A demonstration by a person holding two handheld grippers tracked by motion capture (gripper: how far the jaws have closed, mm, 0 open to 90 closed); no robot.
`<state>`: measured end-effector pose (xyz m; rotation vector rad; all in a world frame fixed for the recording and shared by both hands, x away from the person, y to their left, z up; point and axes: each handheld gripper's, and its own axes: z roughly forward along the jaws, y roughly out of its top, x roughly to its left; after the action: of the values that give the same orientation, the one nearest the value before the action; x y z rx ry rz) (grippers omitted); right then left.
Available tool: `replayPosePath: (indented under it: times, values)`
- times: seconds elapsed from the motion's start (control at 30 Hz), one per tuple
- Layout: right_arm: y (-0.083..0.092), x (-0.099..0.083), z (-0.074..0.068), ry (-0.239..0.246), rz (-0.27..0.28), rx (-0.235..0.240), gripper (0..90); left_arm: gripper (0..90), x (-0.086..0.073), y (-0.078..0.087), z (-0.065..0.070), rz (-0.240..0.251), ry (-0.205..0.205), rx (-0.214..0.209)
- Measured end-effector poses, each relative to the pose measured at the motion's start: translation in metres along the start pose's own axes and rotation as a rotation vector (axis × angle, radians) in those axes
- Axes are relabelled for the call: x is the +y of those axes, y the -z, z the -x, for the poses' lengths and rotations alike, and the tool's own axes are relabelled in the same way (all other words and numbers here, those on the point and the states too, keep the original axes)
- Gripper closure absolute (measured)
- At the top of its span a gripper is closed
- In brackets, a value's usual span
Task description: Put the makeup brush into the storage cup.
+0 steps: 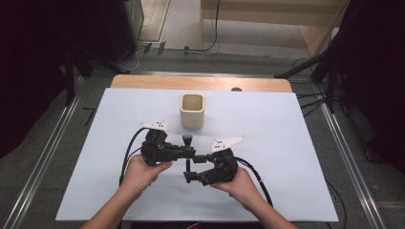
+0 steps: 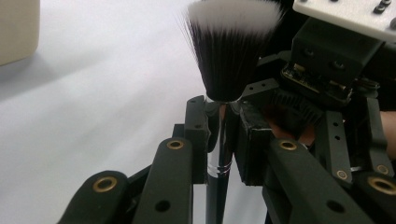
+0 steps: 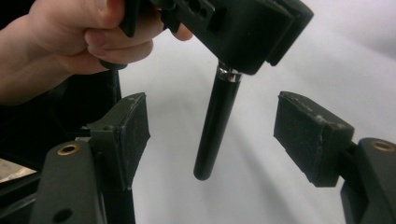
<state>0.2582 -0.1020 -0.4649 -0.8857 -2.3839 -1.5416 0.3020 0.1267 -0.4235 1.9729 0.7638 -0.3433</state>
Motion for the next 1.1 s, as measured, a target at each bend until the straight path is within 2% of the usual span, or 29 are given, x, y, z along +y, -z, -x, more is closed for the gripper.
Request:
replayPosePath:
  times: [0.07,0.2,0.37,0.43,0.57,0.63,0.83,1.1]
  values:
    - [0.0,-0.0003,0.0,-0.005,0.007,0.012,28.3,77.7,-0.0001,-0.0002,0.0002,0.003,-0.006,-0.007]
    - [-0.0004,-0.0013,0.0009,-0.012,0.017,0.038,30.3,77.7,-0.0002,0.0,-0.0007,0.006,-0.022,-0.058]
    - [-0.0001,-0.0033,0.0029,-0.043,0.051,0.078,35.3,77.7,-0.0006,-0.0004,-0.0008,0.017,-0.034,-0.102]
    - [0.0001,-0.0037,0.0032,-0.042,0.056,0.081,38.1,77.7,-0.001,-0.001,-0.0009,0.02,-0.034,-0.111]
    - [0.0015,-0.0049,0.0034,-0.054,0.076,0.091,50.3,77.6,-0.0022,-0.0023,-0.002,0.026,-0.032,-0.122]
    - [0.0017,-0.0054,0.0042,-0.074,0.082,0.096,52.1,77.6,-0.0027,-0.0021,-0.0034,0.035,-0.025,-0.132]
    - [0.0018,-0.0065,0.004,-0.088,0.098,0.105,60.7,77.6,-0.0036,-0.0016,-0.0051,0.049,-0.018,-0.138]
    - [0.0018,-0.0063,0.0031,-0.116,0.115,0.094,72.7,77.6,-0.0045,-0.0029,-0.0052,0.059,-0.013,-0.148]
